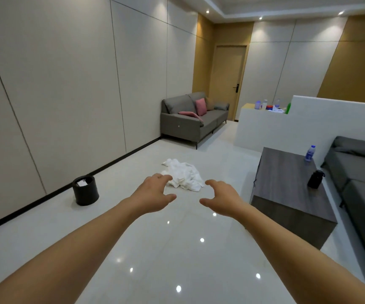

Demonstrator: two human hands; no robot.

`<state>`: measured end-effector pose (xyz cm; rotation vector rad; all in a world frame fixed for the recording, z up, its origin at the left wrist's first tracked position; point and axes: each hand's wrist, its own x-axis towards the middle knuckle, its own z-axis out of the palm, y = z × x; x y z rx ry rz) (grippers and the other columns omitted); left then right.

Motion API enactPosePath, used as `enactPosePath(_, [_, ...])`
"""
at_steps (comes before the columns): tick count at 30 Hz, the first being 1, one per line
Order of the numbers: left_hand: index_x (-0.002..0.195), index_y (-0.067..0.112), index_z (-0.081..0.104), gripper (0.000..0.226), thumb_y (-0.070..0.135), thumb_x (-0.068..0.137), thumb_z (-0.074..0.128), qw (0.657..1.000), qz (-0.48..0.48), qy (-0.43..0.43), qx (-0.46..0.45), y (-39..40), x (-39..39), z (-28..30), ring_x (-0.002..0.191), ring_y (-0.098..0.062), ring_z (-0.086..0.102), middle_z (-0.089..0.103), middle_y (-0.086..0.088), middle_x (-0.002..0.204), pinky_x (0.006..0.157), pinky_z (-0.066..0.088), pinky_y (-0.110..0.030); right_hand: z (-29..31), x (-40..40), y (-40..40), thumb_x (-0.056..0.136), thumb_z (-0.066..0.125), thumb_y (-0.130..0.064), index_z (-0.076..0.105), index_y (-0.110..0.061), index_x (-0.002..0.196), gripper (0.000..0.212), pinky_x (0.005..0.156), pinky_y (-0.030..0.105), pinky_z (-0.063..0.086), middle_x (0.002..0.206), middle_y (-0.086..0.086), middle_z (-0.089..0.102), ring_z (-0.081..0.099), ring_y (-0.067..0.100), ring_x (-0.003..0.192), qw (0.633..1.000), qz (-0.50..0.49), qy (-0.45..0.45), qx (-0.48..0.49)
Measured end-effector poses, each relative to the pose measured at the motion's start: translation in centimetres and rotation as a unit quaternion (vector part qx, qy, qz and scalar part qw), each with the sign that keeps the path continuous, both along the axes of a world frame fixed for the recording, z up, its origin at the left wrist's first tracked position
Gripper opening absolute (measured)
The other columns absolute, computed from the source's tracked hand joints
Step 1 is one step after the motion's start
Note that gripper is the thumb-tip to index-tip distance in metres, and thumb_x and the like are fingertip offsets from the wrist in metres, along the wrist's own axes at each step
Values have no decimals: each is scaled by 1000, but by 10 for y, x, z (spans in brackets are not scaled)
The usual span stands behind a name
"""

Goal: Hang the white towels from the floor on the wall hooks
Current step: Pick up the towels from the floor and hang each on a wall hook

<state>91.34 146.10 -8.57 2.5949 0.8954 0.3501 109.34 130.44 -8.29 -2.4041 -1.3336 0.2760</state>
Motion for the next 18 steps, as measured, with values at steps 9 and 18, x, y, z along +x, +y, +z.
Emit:
enactPosePath(9, [146,32,37,62,48,90,58,999,-39,9,-11,161,91,-15,133,-18,41,41,5,147,103,39,-33,-19,85,161,87,65,-44,38,-23,148,70,101,32,39,147,4,47,44,24,133,999,-30,32,-26])
enactPosePath(18, [145,28,39,61,46,90,57,998,-17,65,4,339,190,-56,132,-21,42,44,1,146,104,41,-37,-49,206,344,87,63,-44,38,-21,148,71,101,34,41,147,5,48,44,25,134,999,5,39,-19])
